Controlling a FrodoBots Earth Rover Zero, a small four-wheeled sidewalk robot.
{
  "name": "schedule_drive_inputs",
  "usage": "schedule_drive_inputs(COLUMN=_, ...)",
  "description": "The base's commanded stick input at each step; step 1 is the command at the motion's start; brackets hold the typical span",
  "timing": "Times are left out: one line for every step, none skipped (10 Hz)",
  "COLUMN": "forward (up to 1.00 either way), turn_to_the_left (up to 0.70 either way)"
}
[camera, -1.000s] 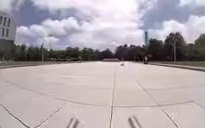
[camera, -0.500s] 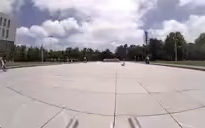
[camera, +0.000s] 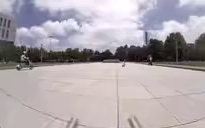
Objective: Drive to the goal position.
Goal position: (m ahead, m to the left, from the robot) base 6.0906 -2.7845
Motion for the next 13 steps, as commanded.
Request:
schedule_drive_inputs(forward=0.5, turn_to_the_left=0.0)
schedule_drive_inputs(forward=0.5, turn_to_the_left=0.0)
schedule_drive_inputs(forward=0.5, turn_to_the_left=0.0)
schedule_drive_inputs(forward=0.5, turn_to_the_left=0.0)
schedule_drive_inputs(forward=0.5, turn_to_the_left=0.0)
schedule_drive_inputs(forward=0.5, turn_to_the_left=0.0)
schedule_drive_inputs(forward=0.5, turn_to_the_left=0.0)
schedule_drive_inputs(forward=0.5, turn_to_the_left=0.0)
schedule_drive_inputs(forward=0.5, turn_to_the_left=0.0)
schedule_drive_inputs(forward=0.5, turn_to_the_left=0.0)
schedule_drive_inputs(forward=0.5, turn_to_the_left=0.0)
schedule_drive_inputs(forward=0.5, turn_to_the_left=0.0)
schedule_drive_inputs(forward=0.5, turn_to_the_left=0.0)
